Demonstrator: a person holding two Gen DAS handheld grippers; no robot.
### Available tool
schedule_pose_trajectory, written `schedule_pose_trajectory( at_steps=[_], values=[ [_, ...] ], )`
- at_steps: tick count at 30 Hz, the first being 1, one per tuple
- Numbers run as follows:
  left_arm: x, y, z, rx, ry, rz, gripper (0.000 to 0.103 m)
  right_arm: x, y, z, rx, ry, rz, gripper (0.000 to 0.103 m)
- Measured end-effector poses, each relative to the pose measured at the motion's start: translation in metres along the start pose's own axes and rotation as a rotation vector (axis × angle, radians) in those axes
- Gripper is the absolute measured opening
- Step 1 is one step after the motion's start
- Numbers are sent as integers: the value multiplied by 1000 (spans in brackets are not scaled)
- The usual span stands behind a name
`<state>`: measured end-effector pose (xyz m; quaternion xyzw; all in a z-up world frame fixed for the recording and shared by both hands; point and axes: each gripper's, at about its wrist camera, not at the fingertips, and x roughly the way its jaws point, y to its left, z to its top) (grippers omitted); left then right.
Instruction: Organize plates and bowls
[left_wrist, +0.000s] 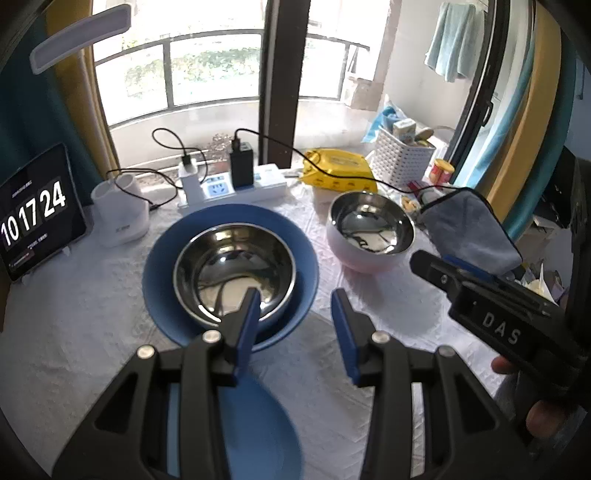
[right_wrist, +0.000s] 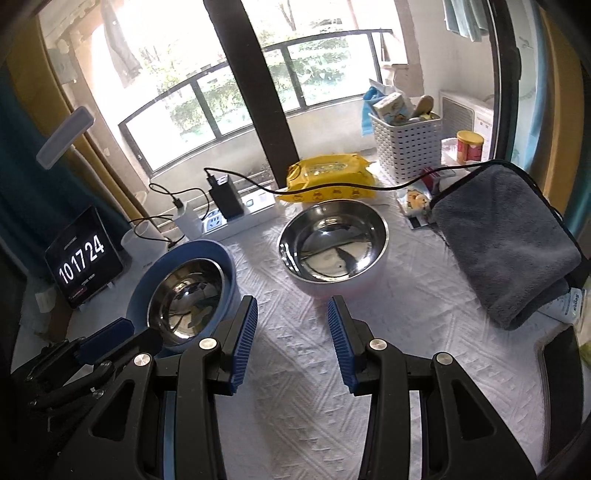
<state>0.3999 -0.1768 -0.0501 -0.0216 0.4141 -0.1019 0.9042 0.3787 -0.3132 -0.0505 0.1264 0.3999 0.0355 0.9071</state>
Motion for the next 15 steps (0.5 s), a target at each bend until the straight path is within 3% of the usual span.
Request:
schedule_pose_trajectory(
  at_steps=[15],
  values=[
    [31,-27,23,58,7,-47,41,15,-46,11,48,-1,-24,42]
  ],
)
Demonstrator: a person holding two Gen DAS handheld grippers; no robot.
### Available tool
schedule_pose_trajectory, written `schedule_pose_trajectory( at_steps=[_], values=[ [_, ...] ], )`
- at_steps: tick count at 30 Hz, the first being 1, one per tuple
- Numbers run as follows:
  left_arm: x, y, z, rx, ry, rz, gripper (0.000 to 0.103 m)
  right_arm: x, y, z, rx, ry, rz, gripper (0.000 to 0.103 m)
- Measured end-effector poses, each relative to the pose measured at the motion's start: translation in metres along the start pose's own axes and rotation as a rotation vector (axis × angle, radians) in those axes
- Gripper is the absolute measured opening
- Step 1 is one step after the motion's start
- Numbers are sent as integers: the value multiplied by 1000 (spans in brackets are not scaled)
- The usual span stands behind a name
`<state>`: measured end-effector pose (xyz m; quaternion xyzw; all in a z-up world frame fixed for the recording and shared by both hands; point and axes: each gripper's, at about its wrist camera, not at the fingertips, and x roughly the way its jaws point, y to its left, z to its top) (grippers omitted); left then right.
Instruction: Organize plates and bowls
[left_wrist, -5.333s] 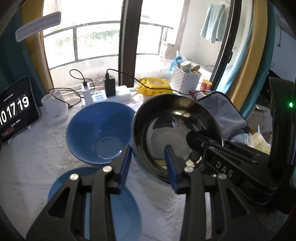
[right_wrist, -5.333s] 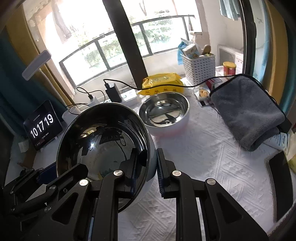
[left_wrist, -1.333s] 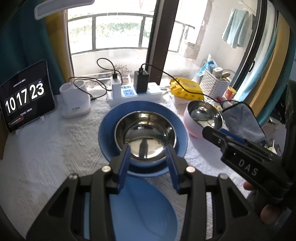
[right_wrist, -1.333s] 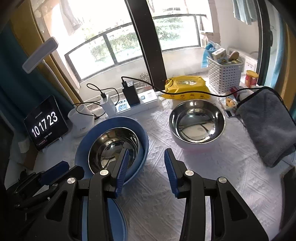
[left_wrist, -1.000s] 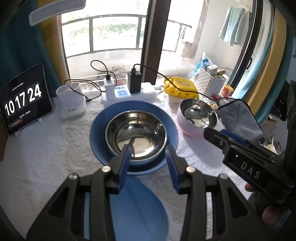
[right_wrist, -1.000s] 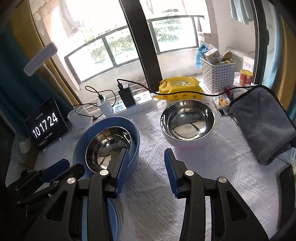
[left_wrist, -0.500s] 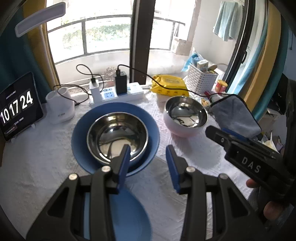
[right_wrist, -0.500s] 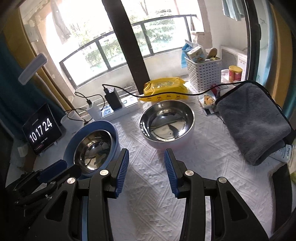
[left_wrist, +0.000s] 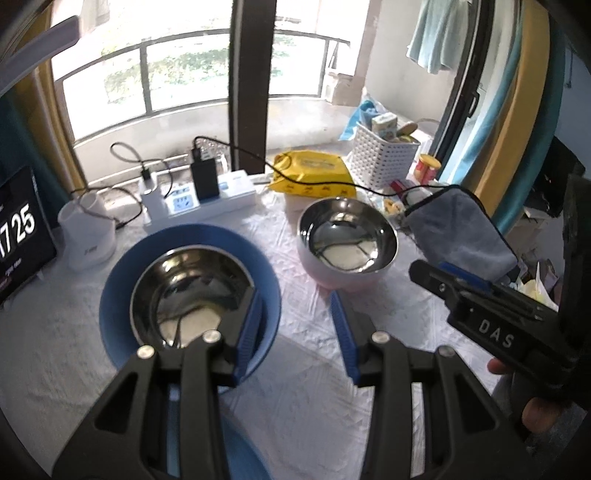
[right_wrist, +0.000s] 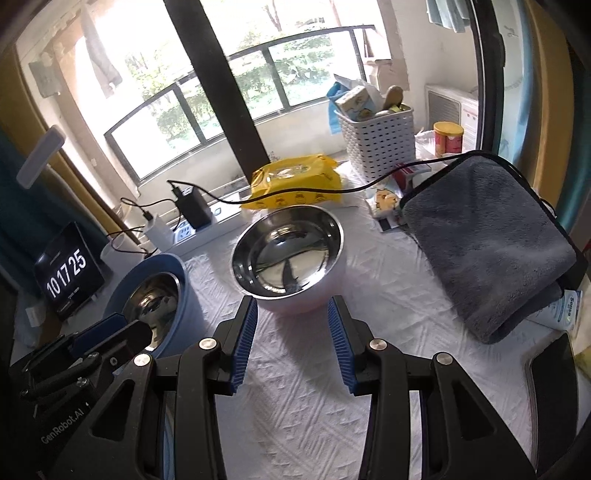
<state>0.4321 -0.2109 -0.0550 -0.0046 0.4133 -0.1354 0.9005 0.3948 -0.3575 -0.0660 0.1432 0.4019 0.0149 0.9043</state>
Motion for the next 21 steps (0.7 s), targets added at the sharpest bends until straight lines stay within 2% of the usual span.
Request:
schedule_pose_trajectory(
  at_steps=[13,21],
  values=[
    [38,-15,24,30,12,-24,41,27,-24,14,18,12,10,42],
    [69,-21,34,35,46,-16,41,48,-32,21,27,29,22,42]
  ],
)
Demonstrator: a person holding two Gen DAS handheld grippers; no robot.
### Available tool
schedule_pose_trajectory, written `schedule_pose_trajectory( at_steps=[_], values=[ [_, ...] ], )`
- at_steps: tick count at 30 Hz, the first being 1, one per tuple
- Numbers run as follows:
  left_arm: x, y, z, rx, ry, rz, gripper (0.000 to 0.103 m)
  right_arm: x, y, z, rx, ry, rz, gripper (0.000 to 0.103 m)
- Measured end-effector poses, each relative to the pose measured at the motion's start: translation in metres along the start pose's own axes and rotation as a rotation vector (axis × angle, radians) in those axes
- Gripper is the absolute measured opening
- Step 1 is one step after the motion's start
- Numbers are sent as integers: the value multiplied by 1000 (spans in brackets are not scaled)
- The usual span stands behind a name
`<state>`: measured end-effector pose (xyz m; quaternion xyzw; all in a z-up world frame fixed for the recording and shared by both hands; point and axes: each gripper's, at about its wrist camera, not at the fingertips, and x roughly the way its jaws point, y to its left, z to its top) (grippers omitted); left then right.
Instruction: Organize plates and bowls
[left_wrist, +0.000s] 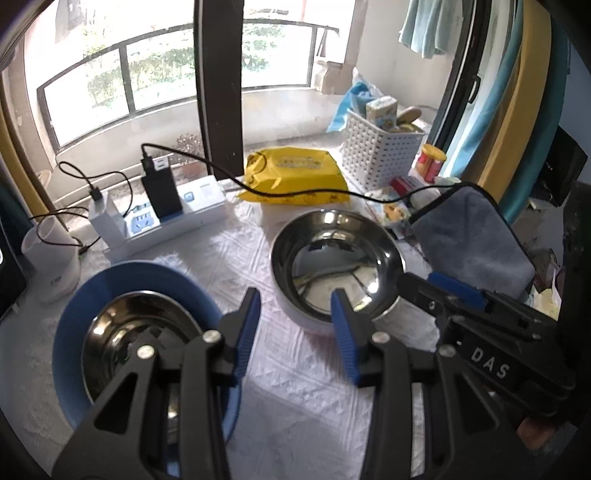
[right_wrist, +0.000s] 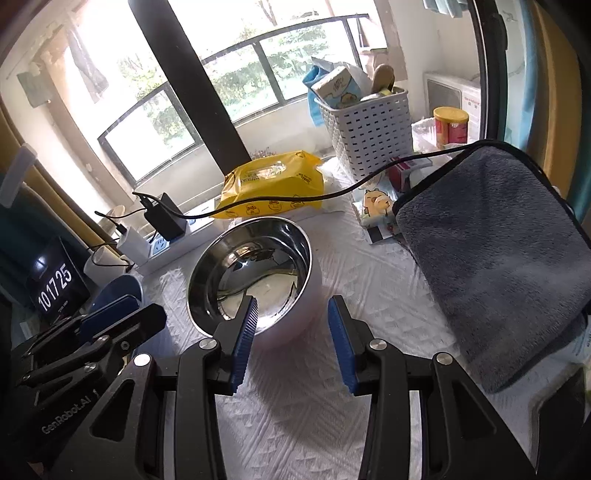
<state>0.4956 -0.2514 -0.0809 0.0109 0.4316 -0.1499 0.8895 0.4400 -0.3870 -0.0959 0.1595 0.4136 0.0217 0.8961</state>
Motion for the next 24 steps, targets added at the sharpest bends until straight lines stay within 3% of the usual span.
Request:
schedule_pose_trajectory(
  at_steps=[24],
  values=[
    [62,-1,11,28,61,27,41,55,-17,11,36,51,24,41]
  ],
)
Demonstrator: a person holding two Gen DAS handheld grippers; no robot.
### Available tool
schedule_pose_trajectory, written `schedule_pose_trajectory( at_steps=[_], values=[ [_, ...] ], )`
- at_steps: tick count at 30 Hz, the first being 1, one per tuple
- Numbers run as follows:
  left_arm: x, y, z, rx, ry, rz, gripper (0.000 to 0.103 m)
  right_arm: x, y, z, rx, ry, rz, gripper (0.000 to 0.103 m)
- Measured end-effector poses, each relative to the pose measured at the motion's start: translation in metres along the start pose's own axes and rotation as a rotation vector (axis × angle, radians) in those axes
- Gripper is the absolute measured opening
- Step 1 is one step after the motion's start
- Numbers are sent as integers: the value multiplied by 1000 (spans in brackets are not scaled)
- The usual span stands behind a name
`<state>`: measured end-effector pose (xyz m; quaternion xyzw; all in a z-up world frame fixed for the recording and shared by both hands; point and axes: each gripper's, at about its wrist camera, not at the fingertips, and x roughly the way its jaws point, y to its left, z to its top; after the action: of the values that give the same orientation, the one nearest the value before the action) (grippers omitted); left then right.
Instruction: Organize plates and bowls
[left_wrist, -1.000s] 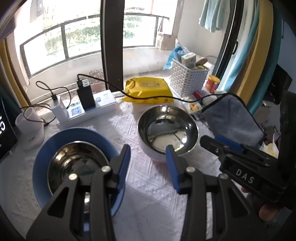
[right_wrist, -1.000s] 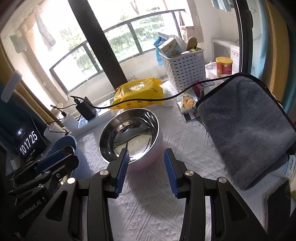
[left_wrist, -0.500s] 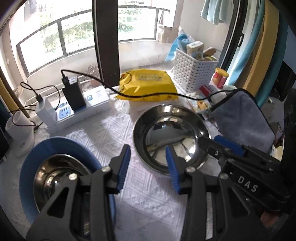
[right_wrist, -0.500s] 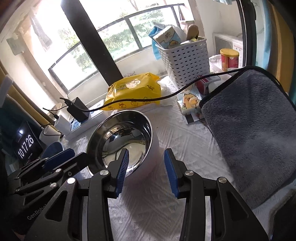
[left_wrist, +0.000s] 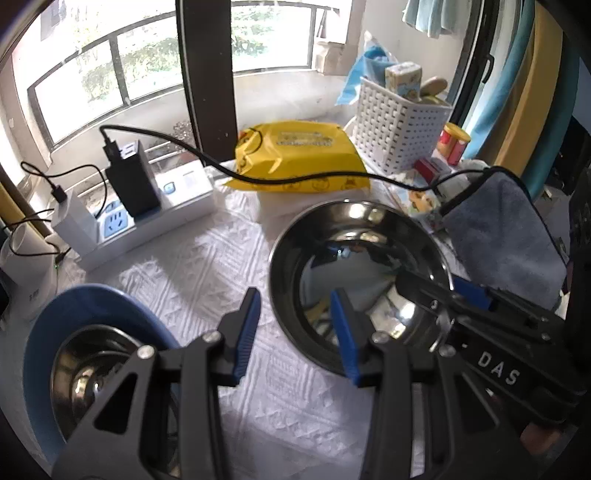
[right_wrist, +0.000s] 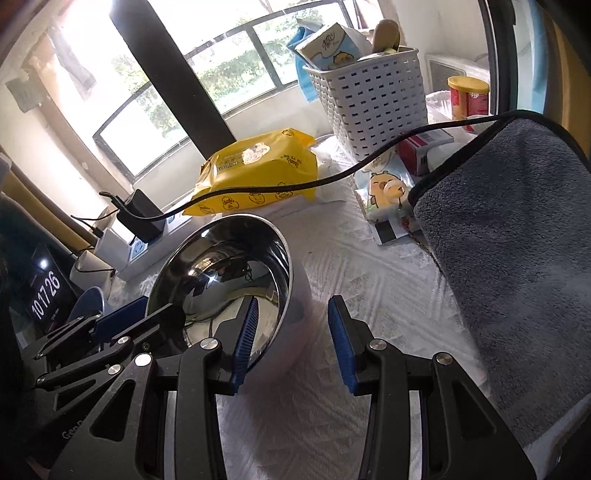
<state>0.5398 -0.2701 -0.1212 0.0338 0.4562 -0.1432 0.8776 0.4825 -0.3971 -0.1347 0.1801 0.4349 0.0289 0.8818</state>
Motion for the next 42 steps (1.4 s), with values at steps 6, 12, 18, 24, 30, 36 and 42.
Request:
schedule_pose_trajectory(
  at_steps=[6,12,18,24,30,36,42],
  values=[
    [8,-7,4,28,12,-3,41,7,-2,0,5,6,2,33],
    [8,-9,5,31,12,-1,40,10,0,-2,-9,7,-11,27],
    [3,-12,4,41,2,5,40,7,2,-2,-9,6,-25,26],
    [-8,-16,3,53,-23,7,40,-5,4,0,-26,-13,-45,25],
    [-24,-19,0,56,-38,2,40,-17,7,-3,-25,-15,-49,25],
    [-39,-22,-5,61,-54,4,40,-32,14,-7,-29,-29,-50,25],
    [-58,-23,-11,73,-78,4,40,-46,19,-11,-32,-42,-49,25]
  ],
)
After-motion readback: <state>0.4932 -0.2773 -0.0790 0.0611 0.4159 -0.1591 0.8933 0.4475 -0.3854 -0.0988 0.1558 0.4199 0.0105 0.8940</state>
